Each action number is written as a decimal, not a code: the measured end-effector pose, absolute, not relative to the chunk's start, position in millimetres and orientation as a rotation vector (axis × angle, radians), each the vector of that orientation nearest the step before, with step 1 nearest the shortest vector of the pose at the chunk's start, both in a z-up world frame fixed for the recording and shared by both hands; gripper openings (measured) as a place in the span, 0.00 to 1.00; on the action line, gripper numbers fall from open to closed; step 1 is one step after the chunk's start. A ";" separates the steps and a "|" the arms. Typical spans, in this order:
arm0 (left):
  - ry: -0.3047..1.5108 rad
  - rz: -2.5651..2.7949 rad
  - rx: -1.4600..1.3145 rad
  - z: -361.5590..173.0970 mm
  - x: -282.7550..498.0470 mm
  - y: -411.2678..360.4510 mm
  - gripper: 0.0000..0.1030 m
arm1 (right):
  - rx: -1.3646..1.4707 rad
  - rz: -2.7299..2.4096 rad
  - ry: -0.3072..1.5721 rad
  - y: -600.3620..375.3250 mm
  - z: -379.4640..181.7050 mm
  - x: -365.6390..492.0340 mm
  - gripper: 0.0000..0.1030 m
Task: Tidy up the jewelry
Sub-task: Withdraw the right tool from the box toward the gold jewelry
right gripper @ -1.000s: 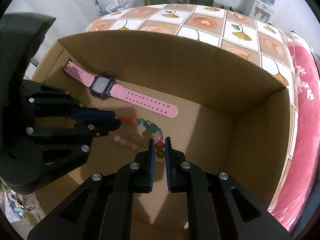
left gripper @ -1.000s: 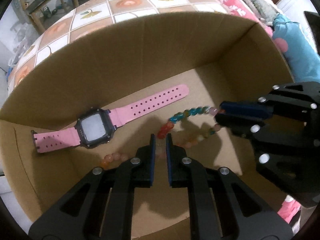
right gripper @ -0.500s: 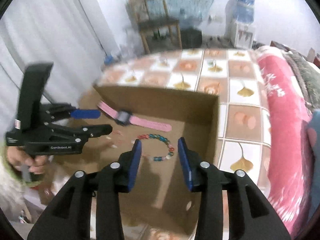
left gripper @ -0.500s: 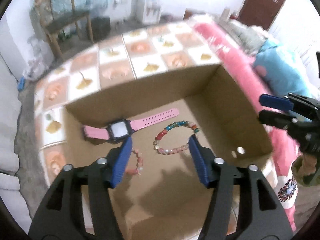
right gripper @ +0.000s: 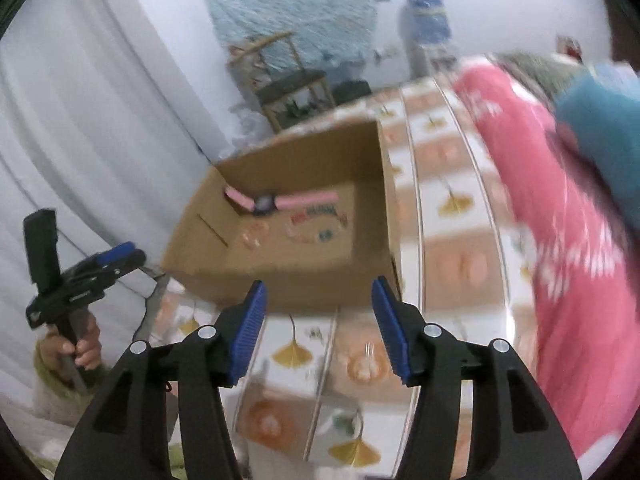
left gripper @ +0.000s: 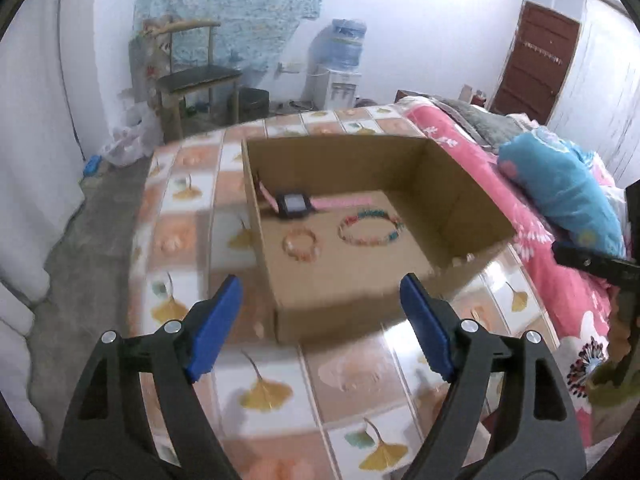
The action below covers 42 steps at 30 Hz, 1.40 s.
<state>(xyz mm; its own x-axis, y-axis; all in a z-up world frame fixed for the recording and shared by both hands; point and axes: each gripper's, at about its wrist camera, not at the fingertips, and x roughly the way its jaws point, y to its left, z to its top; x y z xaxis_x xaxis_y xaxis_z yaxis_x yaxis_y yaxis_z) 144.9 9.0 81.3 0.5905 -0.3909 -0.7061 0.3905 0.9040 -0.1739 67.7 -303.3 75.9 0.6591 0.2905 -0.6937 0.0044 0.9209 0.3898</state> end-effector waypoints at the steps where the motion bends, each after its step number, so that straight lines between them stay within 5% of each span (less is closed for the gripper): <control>1: 0.824 -0.464 -0.010 73.2 138.1 9.6 0.75 | 0.419 0.176 0.860 -303.7 64.6 64.7 0.52; 9: 0.930 -0.556 0.018 4.3 106.7 -30.1 0.75 | 0.384 0.097 0.977 -290.3 14.1 61.9 0.52; 22: 0.877 -0.756 0.185 -21.1 83.5 -104.0 0.75 | 0.362 0.077 1.035 -287.7 -25.8 53.5 0.52; 32: 0.863 -0.866 0.286 -34.9 79.4 -139.9 0.48 | 0.395 0.081 1.029 -300.5 -37.6 57.5 0.38; 42: 0.875 -0.858 0.358 -46.4 86.5 -157.8 0.26 | 0.433 0.088 1.018 -312.3 -41.4 57.7 0.38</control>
